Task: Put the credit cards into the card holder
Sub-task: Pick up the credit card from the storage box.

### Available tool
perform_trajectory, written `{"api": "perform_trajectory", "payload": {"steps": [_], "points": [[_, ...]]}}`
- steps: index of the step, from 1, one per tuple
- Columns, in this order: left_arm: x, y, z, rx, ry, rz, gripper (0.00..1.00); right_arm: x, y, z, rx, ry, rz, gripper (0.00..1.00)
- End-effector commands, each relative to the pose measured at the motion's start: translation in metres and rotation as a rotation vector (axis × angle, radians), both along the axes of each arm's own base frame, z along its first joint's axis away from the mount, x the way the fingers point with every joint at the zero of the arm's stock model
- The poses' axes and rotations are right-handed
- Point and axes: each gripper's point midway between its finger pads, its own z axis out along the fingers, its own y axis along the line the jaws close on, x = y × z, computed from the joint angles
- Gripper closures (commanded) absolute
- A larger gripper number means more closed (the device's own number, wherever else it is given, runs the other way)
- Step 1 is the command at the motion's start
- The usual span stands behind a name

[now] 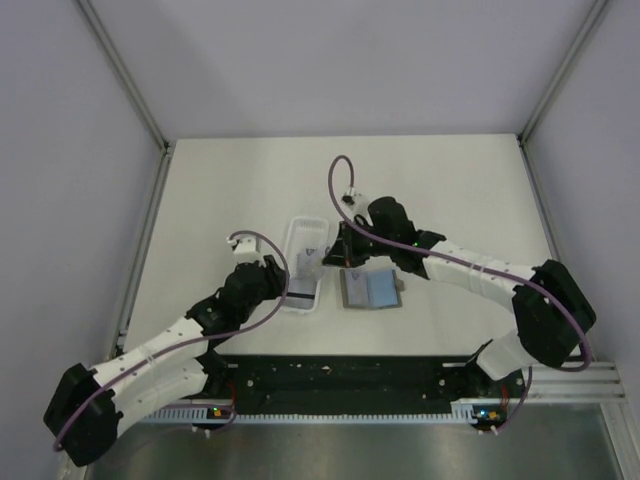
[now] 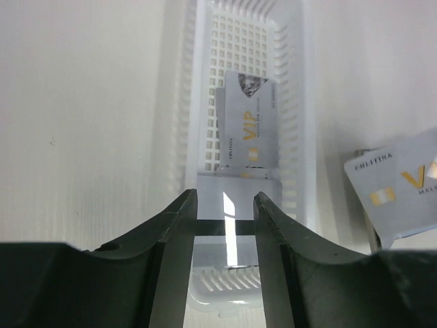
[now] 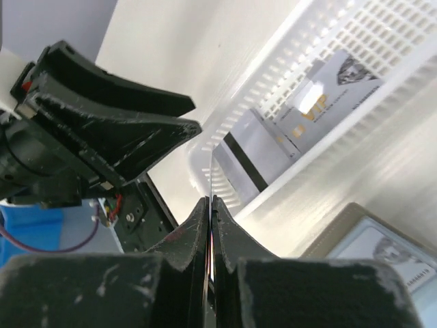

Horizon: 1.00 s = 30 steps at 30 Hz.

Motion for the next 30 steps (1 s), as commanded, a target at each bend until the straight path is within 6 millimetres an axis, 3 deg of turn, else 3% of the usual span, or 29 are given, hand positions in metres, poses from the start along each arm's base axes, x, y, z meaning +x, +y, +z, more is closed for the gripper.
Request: {"api": "perform_trajectory", "payload": {"steps": [1, 5, 6, 8, 17, 24, 30], "points": [[0.010, -0.004, 0.042, -0.047, -0.072, 0.017, 0.52, 0.011, -0.014, 0.031, 0.129, 0.039, -0.089, 1.00], [0.010, -0.006, 0.064, -0.072, -0.096, 0.003, 0.46, 0.002, -0.023, 0.052, 0.211, 0.046, -0.051, 1.00], [0.009, -0.007, 0.070, -0.081, -0.104, -0.004, 0.41, -0.003, -0.024, 0.057, 0.232, 0.039, -0.027, 1.00], [0.007, -0.010, 0.083, -0.095, -0.129, -0.031, 0.40, -0.018, -0.027, 0.071, 0.293, 0.007, 0.054, 1.00], [-0.026, -0.058, 0.152, -0.233, -0.255, -0.390, 0.38, -0.096, -0.045, 0.080, 0.403, 0.004, 0.435, 1.00], [-0.065, -0.091, 0.180, -0.352, -0.294, -0.678, 0.39, -0.114, -0.061, 0.086, 0.389, -0.060, 0.464, 1.00], [-0.089, -0.112, 0.183, -0.428, -0.273, -0.870, 0.42, -0.115, -0.064, 0.091, 0.378, -0.077, 0.455, 1.00]]}}
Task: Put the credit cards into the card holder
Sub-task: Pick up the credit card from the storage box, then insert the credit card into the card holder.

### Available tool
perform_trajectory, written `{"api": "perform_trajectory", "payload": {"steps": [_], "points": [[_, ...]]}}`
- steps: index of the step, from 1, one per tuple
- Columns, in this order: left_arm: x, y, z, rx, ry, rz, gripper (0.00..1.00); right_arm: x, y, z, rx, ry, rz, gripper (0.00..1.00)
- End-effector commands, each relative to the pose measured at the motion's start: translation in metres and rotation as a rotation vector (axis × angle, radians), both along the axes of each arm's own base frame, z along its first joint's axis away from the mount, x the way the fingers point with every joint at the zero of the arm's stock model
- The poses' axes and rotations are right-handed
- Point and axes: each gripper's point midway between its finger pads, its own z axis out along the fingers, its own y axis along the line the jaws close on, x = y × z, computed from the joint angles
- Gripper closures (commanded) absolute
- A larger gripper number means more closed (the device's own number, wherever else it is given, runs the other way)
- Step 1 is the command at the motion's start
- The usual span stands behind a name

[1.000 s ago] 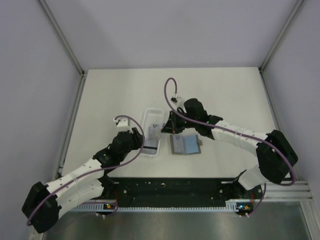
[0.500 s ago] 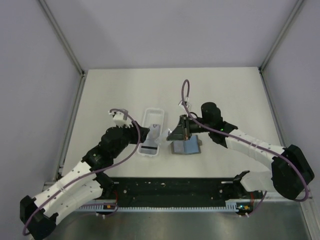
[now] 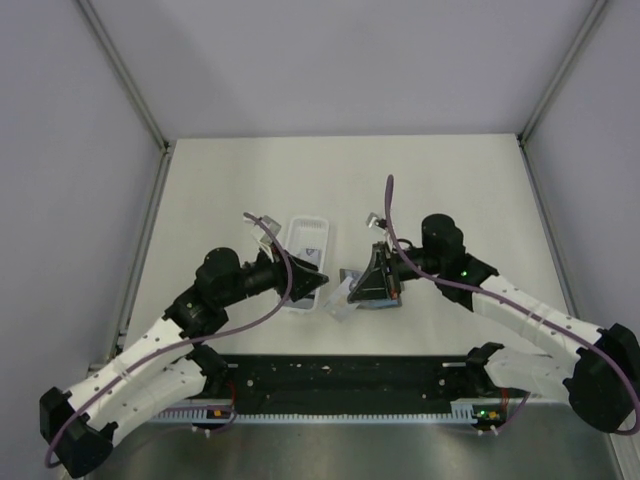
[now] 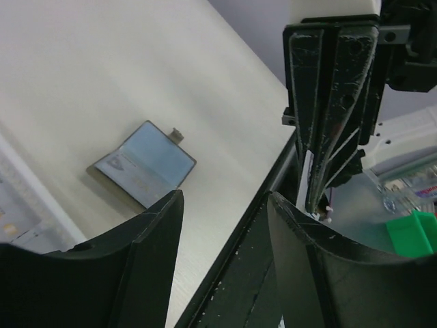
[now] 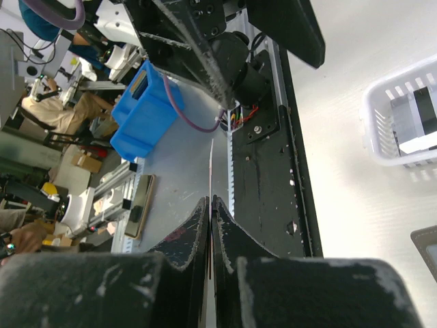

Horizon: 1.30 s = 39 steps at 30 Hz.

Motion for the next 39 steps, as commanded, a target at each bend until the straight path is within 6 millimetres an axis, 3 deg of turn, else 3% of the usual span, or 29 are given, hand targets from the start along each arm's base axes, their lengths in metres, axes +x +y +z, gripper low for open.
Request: {"api": "perform_trajectory", "payload": {"steps": [1, 8, 15, 24, 26, 29, 32, 36, 39], "points": [[-0.028, -0.021, 0.028, -0.095, -0.069, -0.217, 0.42, 0.000, -0.003, 0.008, 0.007, -0.055, 0.009, 1.00], [-0.044, -0.029, 0.034, -0.113, -0.089, -0.324, 0.45, 0.002, -0.001, 0.009, 0.008, -0.048, 0.004, 1.00], [-0.056, -0.036, 0.023, -0.094, -0.063, -0.408, 0.48, 0.004, 0.000, 0.014, 0.022, -0.050, -0.005, 1.00], [-0.058, -0.046, 0.012, -0.087, -0.027, -0.442, 0.58, 0.002, 0.001, 0.023, 0.045, -0.053, -0.001, 1.00], [-0.059, -0.048, 0.012, -0.090, -0.022, -0.451, 0.67, 0.002, 0.000, 0.023, 0.046, -0.053, -0.003, 1.00], [-0.062, -0.051, 0.011, -0.095, -0.003, -0.474, 0.99, 0.003, 0.000, 0.026, 0.048, -0.051, -0.011, 1.00], [-0.063, -0.053, 0.015, -0.116, 0.016, -0.485, 1.00, 0.007, 0.000, 0.029, 0.043, -0.051, -0.049, 1.00], [-0.055, -0.053, 0.020, -0.133, 0.047, -0.432, 1.00, 0.025, -0.005, 0.039, 0.010, -0.093, -0.202, 0.68], [-0.041, -0.050, 0.032, -0.150, 0.042, -0.336, 1.00, 0.076, -0.033, 0.035, -0.106, -0.122, -0.605, 0.53]]}}
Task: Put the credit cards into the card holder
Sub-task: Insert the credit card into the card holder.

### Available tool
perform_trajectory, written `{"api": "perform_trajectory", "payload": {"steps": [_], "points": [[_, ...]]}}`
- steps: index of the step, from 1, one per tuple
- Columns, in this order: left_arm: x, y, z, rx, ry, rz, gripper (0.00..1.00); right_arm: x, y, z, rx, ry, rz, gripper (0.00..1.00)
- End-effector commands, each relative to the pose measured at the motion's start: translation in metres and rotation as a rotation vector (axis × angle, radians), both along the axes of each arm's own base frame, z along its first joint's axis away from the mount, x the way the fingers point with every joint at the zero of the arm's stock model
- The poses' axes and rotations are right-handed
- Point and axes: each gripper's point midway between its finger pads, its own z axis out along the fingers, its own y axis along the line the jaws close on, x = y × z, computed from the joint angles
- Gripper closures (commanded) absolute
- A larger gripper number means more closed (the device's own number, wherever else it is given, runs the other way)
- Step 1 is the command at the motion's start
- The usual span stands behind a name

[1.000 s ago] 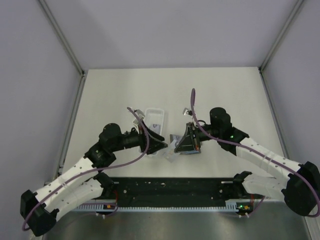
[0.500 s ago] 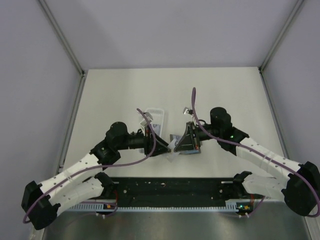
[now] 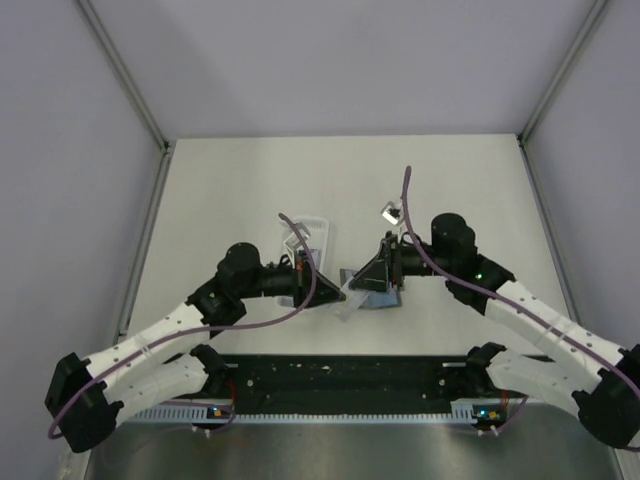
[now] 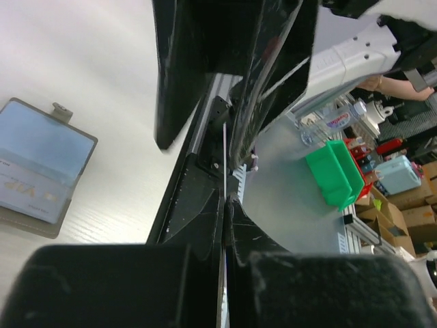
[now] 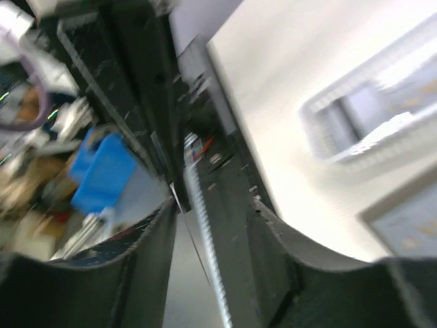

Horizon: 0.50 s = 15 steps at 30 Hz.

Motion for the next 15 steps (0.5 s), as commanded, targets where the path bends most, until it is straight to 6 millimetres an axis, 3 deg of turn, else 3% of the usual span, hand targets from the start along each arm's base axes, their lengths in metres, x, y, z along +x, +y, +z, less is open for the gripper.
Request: {"api": "perform_trajectory", "payload": {"steps": [1, 4, 7, 10, 15], "points": [[0.018, 0.002, 0.037, -0.080, -0.021, 0.117, 1.00, 0.071, -0.041, 0.031, -0.067, -0.145, -0.543, 0.51], [0.044, 0.010, 0.048, -0.105, 0.082, 0.276, 1.00, 0.088, -0.074, 0.034, -0.039, -0.137, -0.787, 0.46], [0.067, 0.020, 0.053, -0.171, 0.273, 0.395, 1.00, 0.093, -0.099, 0.029, -0.009, -0.111, -0.939, 0.45], [0.077, 0.028, 0.067, -0.310, 0.477, 0.438, 1.00, 0.090, -0.109, 0.020, -0.008, -0.079, -0.985, 0.45], [0.090, 0.035, 0.072, -0.409, 0.859, 0.510, 1.00, 0.084, -0.114, 0.000, -0.042, -0.013, -1.002, 0.46]]}}
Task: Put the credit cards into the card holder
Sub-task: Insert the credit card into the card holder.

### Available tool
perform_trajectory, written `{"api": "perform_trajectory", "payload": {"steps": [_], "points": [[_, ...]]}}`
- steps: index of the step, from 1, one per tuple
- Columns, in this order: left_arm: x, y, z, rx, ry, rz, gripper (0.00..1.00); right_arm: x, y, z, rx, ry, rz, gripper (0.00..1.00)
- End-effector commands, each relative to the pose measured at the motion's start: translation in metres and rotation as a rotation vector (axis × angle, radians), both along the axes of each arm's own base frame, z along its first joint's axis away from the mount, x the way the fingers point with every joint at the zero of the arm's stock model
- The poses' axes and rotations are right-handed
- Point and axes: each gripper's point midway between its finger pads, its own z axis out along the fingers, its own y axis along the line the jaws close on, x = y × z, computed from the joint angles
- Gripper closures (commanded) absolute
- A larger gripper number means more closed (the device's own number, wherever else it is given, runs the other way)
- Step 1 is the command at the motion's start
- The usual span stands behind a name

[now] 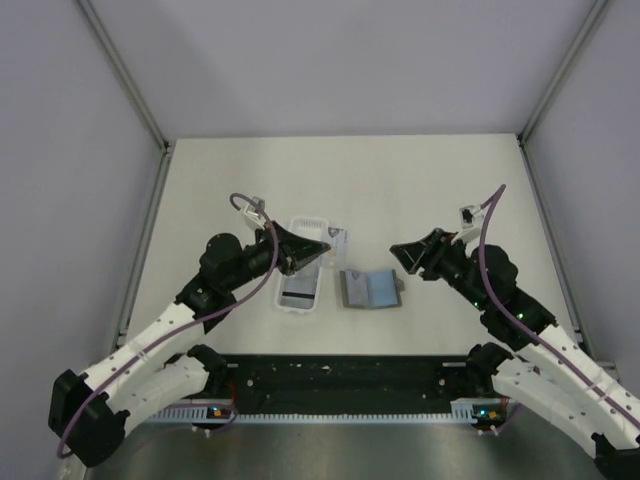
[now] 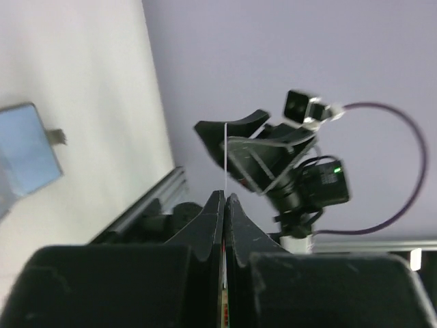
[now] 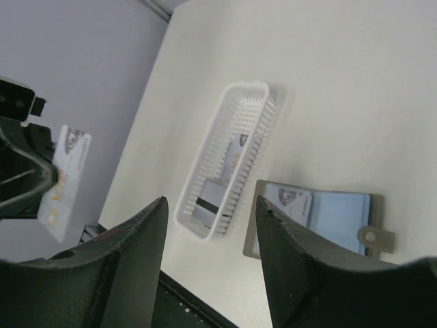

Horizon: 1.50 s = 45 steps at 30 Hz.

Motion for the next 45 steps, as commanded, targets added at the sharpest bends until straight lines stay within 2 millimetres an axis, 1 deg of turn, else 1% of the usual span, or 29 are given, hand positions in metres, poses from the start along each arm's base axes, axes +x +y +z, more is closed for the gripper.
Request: {"api": "perform_trajectory", "payload": {"steps": [1, 3, 7, 9, 11, 12, 14, 16, 24, 28, 33, 35, 37, 39, 40, 41, 42, 43, 44, 45], "points": [[0.007, 0.006, 0.032, -0.241, 0.356, 0.063, 1.00, 0.004, -0.016, -0.021, 0.002, 0.080, -0.104, 0.46], [0.003, 0.005, 0.033, -0.224, 0.482, 0.060, 1.00, 0.002, -0.017, -0.026, 0.011, 0.091, -0.107, 0.46], [-0.011, 0.017, 0.036, -0.254, 0.733, 0.105, 1.00, -0.002, -0.018, -0.038, 0.021, 0.120, -0.110, 0.46], [-0.013, 0.027, 0.048, -0.344, 0.763, 0.137, 1.00, -0.004, -0.020, -0.043, 0.023, 0.130, -0.112, 0.46], [-0.011, 0.043, 0.052, -0.405, 0.783, 0.216, 1.00, -0.006, -0.021, -0.046, 0.025, 0.140, -0.116, 0.47], [-0.012, 0.052, 0.059, -0.432, 0.772, 0.250, 1.00, -0.006, -0.022, -0.049, 0.024, 0.144, -0.120, 0.47], [-0.012, 0.065, 0.064, -0.450, 0.757, 0.312, 1.00, -0.008, -0.022, -0.051, 0.027, 0.150, -0.118, 0.47], [-0.012, 0.070, 0.070, -0.460, 0.733, 0.326, 1.00, -0.009, -0.023, -0.053, 0.029, 0.151, -0.118, 0.47], [-0.013, 0.052, 0.062, -0.398, 0.742, 0.253, 1.00, -0.011, -0.023, -0.056, 0.026, 0.159, -0.115, 0.47], [-0.012, 0.049, 0.065, -0.405, 0.713, 0.234, 1.00, -0.012, -0.026, -0.055, 0.021, 0.151, -0.120, 0.47], [-0.011, 0.045, 0.067, -0.402, 0.684, 0.207, 1.00, -0.012, -0.028, -0.058, 0.016, 0.156, -0.130, 0.47], [-0.009, 0.042, 0.070, -0.397, 0.618, 0.192, 1.00, -0.011, -0.028, -0.059, 0.016, 0.160, -0.132, 0.47], [-0.007, 0.035, 0.091, -0.395, 0.419, 0.136, 1.00, -0.011, -0.028, -0.061, 0.010, 0.161, -0.135, 0.47], [-0.012, 0.023, 0.104, -0.332, 0.212, 0.054, 1.00, -0.011, -0.028, -0.057, 0.011, 0.151, -0.133, 0.47], [-0.011, 0.017, 0.104, -0.280, 0.109, 0.030, 1.00, -0.011, -0.028, -0.055, 0.010, 0.147, -0.132, 0.47], [-0.014, 0.011, 0.106, -0.224, -0.054, -0.009, 1.00, -0.010, -0.029, -0.054, 0.009, 0.144, -0.133, 0.47], [-0.016, 0.006, 0.106, -0.207, -0.171, -0.047, 1.00, -0.010, -0.030, -0.052, 0.010, 0.139, -0.137, 0.47], [-0.023, 0.002, 0.106, -0.206, -0.278, -0.094, 1.00, -0.010, -0.029, -0.050, 0.011, 0.138, -0.135, 0.47], [-0.025, -0.002, 0.100, -0.202, -0.322, -0.124, 1.00, -0.010, -0.030, -0.050, 0.010, 0.137, -0.140, 0.47], [-0.023, -0.007, 0.085, -0.190, -0.327, -0.143, 1.00, -0.010, -0.029, -0.048, 0.012, 0.135, -0.137, 0.47]]}}
